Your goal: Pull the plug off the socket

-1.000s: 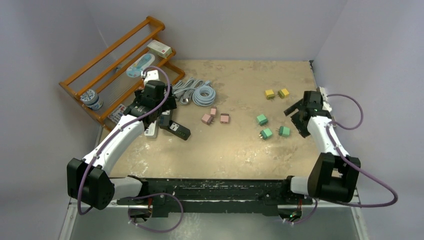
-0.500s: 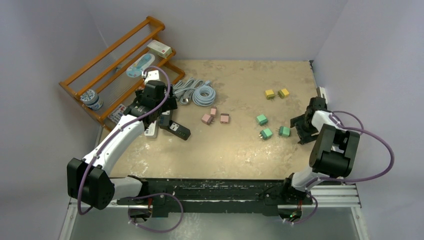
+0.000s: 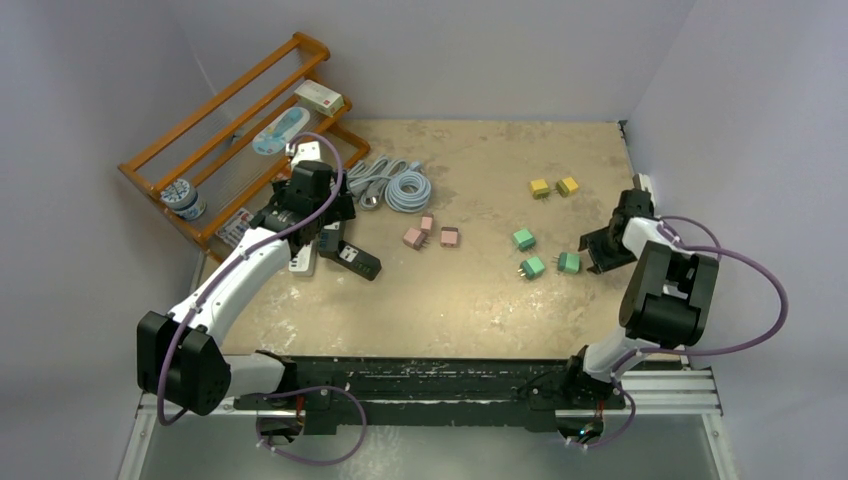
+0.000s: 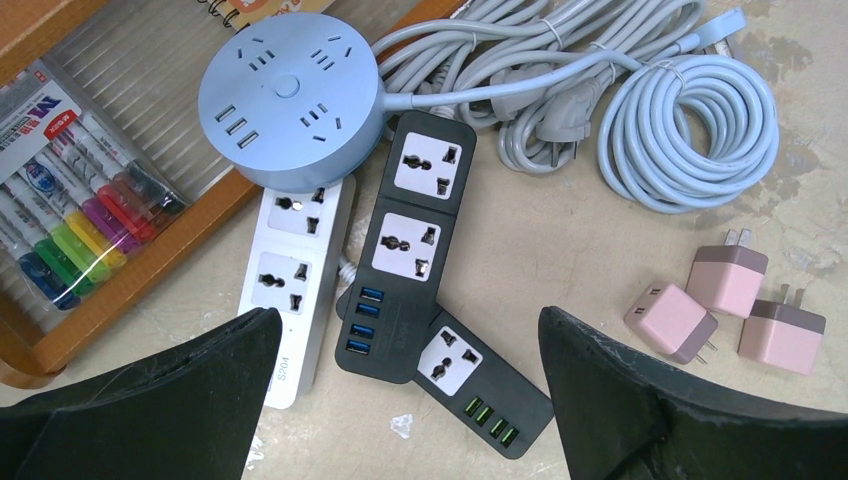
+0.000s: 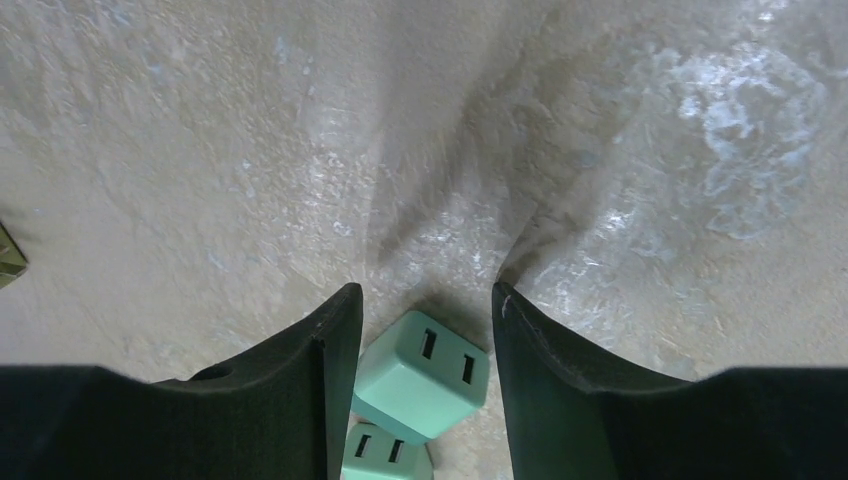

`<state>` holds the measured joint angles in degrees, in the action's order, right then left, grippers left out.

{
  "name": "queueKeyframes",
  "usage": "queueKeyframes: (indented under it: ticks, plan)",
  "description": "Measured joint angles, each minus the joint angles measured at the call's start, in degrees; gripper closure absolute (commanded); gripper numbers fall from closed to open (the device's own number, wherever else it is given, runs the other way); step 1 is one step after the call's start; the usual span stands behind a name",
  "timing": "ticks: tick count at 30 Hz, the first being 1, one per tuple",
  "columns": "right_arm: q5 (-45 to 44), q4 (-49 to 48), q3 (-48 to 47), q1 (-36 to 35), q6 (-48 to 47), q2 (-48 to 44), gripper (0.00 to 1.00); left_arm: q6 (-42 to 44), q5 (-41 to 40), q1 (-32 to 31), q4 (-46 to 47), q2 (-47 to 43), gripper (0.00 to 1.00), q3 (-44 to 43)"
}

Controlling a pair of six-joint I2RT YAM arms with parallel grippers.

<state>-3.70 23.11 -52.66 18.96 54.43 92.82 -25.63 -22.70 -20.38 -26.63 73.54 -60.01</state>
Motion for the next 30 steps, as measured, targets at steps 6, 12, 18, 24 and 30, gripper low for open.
queueKeyframes:
  ticks: [6,12,18,24,30]
  plan:
    - [1.84,-1.29,-0.81,-1.64,0.28,1.05,0.48,0.33,0.0,0.0,0.0,0.02,0.0,0.0]
    - [4.22,-1.88,-0.66,-8.72,3.43,1.25,0.5,0.35,0.0,0.0,0.0,0.02,0.0,0.0]
    - [7.58,-2.62,-0.44,-16.81,8.26,1.81,0.52,0.35,0.0,0.07,0.0,0.02,0.0,0.0]
    - [9.88,-3.58,-1.66,-21.77,11.96,3.76,0.58,0.37,0.0,0.07,0.0,0.02,0.0,0.0]
    - [8.98,-3.52,-6.05,-25.2,11.89,5.49,0.52,0.37,-0.02,0.07,0.0,0.02,0.0,0.0]
